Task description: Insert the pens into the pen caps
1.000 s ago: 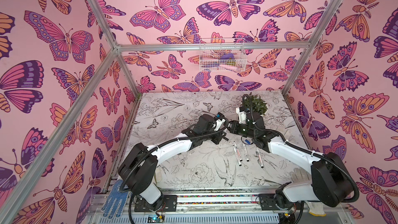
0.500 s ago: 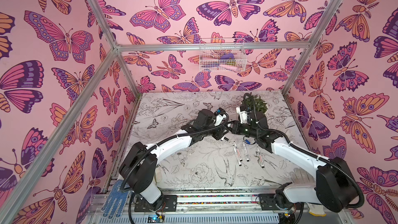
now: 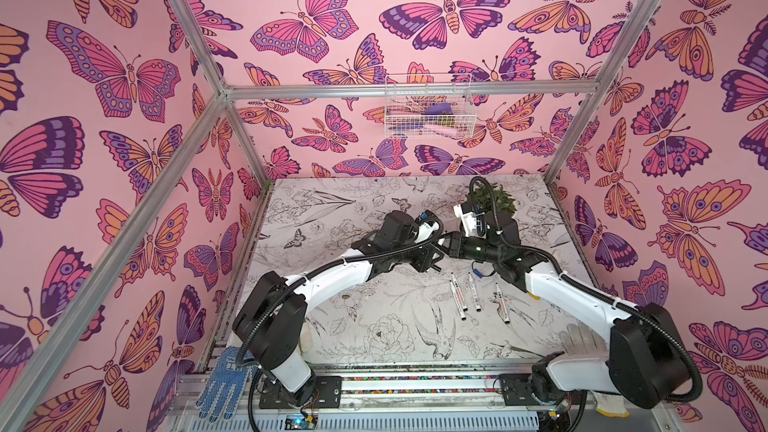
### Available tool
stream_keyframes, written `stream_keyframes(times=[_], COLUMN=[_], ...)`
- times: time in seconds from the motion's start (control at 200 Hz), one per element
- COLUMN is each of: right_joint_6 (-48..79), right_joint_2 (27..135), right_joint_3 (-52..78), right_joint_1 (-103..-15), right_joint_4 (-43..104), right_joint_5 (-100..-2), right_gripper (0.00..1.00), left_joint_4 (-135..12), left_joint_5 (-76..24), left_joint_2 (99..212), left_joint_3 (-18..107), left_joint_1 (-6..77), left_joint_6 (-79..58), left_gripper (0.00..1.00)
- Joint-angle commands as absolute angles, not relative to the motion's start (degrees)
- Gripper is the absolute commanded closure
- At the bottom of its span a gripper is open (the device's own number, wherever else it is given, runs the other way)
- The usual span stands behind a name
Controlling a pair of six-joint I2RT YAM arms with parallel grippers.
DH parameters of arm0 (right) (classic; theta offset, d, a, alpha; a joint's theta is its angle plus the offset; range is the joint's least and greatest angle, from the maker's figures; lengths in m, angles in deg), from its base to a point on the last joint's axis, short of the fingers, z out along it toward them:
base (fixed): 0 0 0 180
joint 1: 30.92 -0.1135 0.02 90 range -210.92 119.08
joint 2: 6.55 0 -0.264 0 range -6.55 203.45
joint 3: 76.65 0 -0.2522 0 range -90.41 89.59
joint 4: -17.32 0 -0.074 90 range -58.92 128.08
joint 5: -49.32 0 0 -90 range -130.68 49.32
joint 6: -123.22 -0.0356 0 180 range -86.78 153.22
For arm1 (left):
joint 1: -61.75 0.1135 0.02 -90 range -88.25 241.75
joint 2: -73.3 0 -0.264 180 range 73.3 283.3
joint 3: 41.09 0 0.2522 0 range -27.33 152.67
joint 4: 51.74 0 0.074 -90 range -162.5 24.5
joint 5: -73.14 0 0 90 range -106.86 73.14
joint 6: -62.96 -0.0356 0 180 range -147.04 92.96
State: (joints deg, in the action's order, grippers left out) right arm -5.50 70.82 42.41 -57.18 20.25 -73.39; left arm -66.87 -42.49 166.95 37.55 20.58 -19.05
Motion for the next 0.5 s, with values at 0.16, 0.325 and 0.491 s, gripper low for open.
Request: stream_keyframes(times=[0.16,0.325,0.491], right_joint_6=[-2.57,-3.52,-9.36], right_joint_2=[71.15,69.28,63.74], right_joint_3=[40.89,41.62,46.27], right_joint_1=[-56.98,-55.88,-49.99], right_joint_4=[24.41,27.19,28.30], right_joint_5=[-75.25,-70.39,-60.70], right_gripper=[1.00,0.87,0.32], left_joint_4=[-67.42,-67.30,-65.97], left_joint_5=[-43.05,-38.74,-26.95], left_joint_2=[166.64,167.72,167.94], left_joint_3=[39.36,38.88,35.55], left_joint_1=[21.14,21.21,21.32], left_joint_6=[-19.33,-16.96,-12.48], left_gripper=[0.87,1.00,1.00])
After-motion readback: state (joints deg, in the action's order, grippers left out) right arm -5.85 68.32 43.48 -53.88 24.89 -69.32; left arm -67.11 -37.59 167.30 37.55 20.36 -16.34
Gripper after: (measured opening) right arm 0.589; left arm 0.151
